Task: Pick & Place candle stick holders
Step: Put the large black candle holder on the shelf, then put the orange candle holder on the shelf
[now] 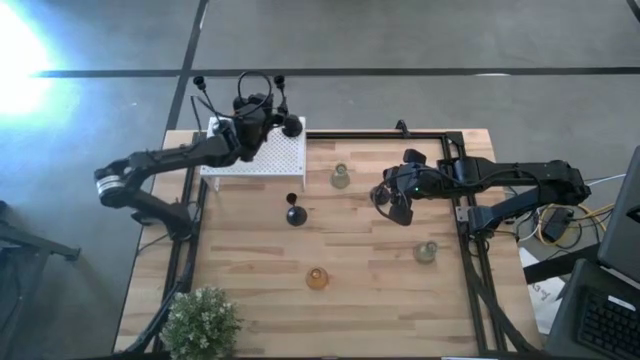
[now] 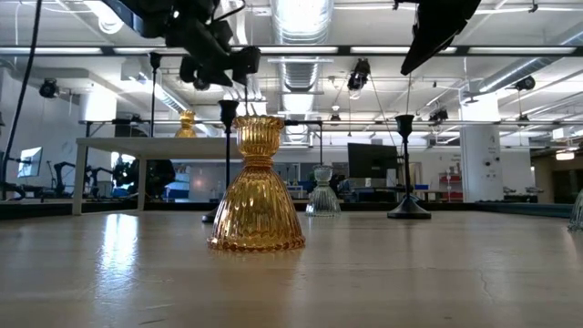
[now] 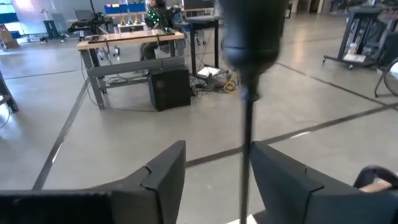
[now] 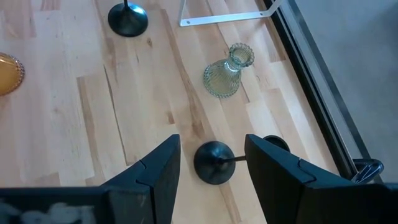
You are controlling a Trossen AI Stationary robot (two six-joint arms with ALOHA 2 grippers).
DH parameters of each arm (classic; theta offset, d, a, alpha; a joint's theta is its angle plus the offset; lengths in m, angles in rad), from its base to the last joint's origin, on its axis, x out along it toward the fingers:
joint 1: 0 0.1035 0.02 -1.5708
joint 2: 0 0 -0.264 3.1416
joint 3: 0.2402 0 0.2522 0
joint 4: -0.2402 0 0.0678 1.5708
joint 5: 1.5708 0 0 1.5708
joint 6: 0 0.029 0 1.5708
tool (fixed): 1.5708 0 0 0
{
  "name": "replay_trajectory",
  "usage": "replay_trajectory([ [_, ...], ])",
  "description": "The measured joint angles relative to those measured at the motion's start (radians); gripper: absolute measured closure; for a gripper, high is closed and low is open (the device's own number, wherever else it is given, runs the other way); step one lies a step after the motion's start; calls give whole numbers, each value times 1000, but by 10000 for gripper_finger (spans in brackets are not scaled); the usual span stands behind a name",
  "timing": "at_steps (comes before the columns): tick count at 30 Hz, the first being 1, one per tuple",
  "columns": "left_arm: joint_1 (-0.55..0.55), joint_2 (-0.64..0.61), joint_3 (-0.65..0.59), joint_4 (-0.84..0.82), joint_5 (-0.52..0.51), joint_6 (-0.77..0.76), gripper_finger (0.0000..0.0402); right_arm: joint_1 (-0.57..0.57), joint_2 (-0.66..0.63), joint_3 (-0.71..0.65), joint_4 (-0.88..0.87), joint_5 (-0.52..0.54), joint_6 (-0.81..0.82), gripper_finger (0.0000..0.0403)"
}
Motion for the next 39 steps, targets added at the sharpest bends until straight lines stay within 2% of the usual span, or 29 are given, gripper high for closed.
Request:
replay_trajectory([
  [11, -78, -184, -1, -247, 13, 4, 207, 0, 0, 0, 1, 0, -23, 236],
  [20, -225, -319, -1, -494, 187, 5, 207, 3, 0, -17, 1, -32, -30, 240],
  [25, -369, -369, -2, -625, 237, -3, 207, 16, 0, -31, 1, -37, -33, 250],
  [31, -617, -386, -2, -755, 248, -21, 207, 27, 0, -33, 9, -36, -46, 259],
  [37, -845, -342, -3, -757, 262, -12, 207, 27, 0, -33, 78, -33, -92, 260],
  [39, -888, -320, -3, -742, 228, -14, 207, 27, 0, -33, 94, -33, -101, 257],
])
